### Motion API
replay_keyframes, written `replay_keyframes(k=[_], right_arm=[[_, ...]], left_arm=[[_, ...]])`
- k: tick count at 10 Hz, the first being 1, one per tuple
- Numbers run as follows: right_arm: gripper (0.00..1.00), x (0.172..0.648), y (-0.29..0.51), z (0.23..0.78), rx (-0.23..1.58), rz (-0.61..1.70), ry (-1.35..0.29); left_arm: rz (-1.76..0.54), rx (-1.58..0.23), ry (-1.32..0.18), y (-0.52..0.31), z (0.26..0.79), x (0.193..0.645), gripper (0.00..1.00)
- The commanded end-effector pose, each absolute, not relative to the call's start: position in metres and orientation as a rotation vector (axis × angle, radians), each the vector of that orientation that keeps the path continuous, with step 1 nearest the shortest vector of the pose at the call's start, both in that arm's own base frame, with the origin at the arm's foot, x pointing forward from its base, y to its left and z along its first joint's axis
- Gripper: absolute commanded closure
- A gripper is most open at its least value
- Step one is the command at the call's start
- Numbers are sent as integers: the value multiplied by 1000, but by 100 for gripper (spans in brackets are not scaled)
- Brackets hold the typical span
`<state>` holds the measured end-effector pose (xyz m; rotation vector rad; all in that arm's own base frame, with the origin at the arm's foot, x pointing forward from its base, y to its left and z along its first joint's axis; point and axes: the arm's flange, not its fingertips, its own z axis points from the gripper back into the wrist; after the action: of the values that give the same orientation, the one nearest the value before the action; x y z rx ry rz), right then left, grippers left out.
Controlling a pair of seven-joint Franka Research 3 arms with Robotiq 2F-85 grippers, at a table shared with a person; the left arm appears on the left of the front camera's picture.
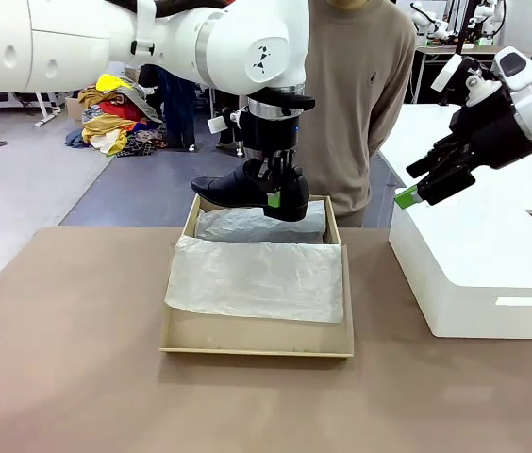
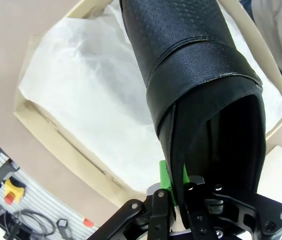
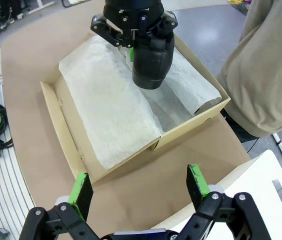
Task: Pack the shoes into the box.
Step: Place the other shoe of the Shoes into the Shoes Box.
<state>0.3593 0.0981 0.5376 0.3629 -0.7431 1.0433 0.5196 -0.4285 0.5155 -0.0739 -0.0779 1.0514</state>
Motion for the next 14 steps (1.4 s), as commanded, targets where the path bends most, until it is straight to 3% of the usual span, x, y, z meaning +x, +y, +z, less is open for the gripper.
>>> replay_keyframes(k=[1, 6, 14], right_arm=[[0, 362, 98, 537, 383, 1057, -759], [0, 362, 98, 537, 383, 1057, -759], [0, 362, 98, 537, 383, 1057, -759]], left_arm=[[1035, -73, -80, -423, 520, 517, 100], [1038, -73, -78, -428, 516, 520, 100], [1424, -67, -127, -470, 500, 519, 100]])
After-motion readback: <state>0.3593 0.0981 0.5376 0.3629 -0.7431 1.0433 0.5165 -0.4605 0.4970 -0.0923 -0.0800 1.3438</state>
